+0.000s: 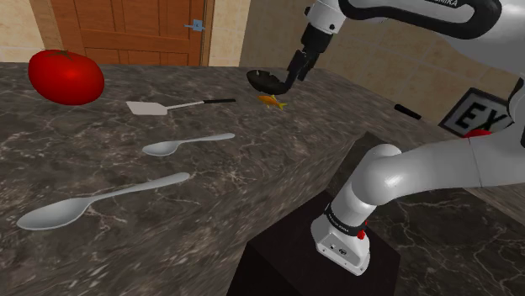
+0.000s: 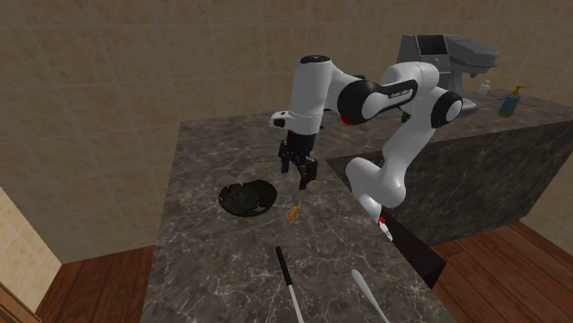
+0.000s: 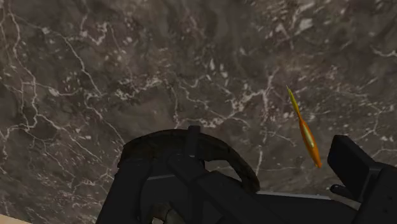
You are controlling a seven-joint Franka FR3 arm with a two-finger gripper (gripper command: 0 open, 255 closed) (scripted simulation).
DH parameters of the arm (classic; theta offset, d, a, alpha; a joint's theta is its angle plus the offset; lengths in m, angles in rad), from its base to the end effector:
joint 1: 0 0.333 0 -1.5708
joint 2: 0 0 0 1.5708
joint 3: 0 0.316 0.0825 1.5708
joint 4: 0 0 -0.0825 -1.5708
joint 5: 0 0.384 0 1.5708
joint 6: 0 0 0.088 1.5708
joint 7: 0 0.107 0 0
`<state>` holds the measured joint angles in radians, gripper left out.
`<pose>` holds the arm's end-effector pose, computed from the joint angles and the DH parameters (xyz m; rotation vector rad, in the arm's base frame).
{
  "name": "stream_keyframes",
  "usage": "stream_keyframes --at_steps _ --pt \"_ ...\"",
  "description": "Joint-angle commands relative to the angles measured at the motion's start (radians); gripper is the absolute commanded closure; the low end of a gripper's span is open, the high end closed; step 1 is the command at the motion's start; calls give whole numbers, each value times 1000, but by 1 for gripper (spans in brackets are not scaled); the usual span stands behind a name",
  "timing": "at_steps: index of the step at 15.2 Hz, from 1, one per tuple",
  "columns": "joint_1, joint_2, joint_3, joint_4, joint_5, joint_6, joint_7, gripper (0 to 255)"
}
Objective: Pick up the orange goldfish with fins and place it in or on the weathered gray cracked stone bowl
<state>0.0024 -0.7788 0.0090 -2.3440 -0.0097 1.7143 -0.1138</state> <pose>0.3232 0.0037 0.6078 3.1033 0.1923 0.2306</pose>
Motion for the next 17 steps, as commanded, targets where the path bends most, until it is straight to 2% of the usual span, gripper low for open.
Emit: stream_keyframes --at_steps 1,6,8,17 --pt "0 0 0 0 0 0 0 0" --pt "93 413 113 348 -100 -291 -163 0" --pt "123 538 158 448 -143 -389 -216 0" --pt "120 488 145 304 -142 -292 -220 0"
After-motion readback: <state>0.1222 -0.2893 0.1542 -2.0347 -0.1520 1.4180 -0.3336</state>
